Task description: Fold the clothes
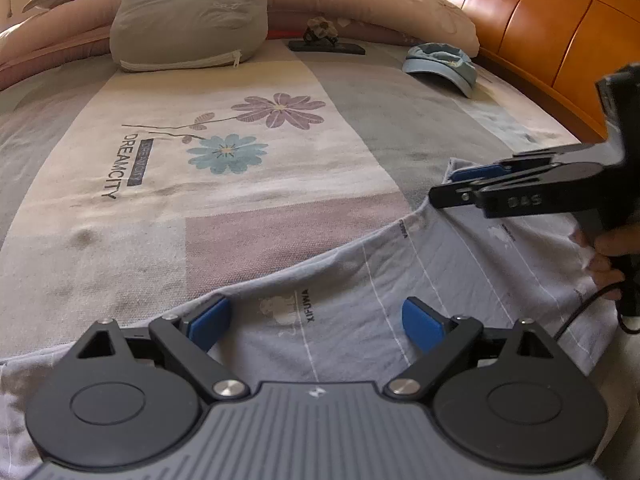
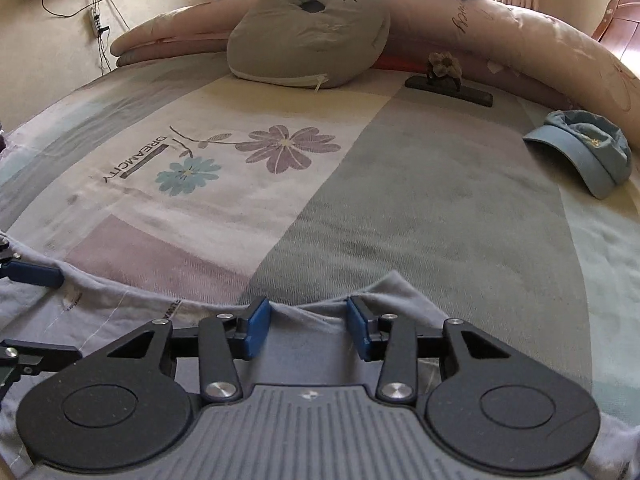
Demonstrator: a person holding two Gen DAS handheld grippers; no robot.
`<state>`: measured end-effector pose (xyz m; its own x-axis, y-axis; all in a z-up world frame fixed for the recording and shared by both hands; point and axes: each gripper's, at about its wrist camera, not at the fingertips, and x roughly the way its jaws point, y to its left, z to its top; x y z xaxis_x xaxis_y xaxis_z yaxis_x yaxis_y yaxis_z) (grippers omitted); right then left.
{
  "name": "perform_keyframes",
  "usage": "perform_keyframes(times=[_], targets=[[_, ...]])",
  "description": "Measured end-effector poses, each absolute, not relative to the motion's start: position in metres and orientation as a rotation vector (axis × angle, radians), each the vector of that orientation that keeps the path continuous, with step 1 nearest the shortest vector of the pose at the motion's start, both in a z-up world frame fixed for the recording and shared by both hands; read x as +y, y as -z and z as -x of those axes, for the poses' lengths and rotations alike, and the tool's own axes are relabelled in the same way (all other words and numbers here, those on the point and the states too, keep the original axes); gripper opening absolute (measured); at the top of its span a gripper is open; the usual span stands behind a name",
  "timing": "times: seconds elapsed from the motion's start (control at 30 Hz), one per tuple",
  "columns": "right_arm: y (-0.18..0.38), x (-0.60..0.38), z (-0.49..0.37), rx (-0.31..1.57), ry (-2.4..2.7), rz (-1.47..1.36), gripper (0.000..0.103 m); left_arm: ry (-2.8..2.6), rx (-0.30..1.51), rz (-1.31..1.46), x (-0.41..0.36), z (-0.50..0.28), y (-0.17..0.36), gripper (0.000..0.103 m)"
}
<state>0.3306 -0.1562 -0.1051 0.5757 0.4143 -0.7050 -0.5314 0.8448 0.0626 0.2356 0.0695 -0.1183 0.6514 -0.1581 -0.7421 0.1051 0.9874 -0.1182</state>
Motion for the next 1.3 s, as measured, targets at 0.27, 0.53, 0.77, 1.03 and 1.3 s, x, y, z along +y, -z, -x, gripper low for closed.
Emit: perform_keyframes(times=[0.27, 0.53, 0.77, 1.03, 1.3], targets=[[0.070, -0.212, -0.266, 0.724, -0.535, 0.094, 0.067, 0.200, 0.824, 0.025, 0.060, -0.191, 0.097, 0.093], [0.113, -0.250, -0.211, 0.815, -0.393, 0.168, 0.082, 0.198, 0.875, -0.046, 0.037, -0.179, 0.123, 0.096], [0.114, -0.260, -0.192, 0.809, -0.324, 0.106, 0.089, 0.175, 0.842, -0.043, 0.043, -0.156, 0.103, 0.096], [0.123, -0.251, -0.188, 0.805, -0.309, 0.106, 0.103, 0.126, 0.904, 0.062, 0.084, -0.124, 0.112, 0.096], [0.122, -0.248, -0.187, 0.810, -0.293, 0.105, 0.103, -0.022, 0.854, 0.080, 0.130, -0.119, 0.105, 0.096]])
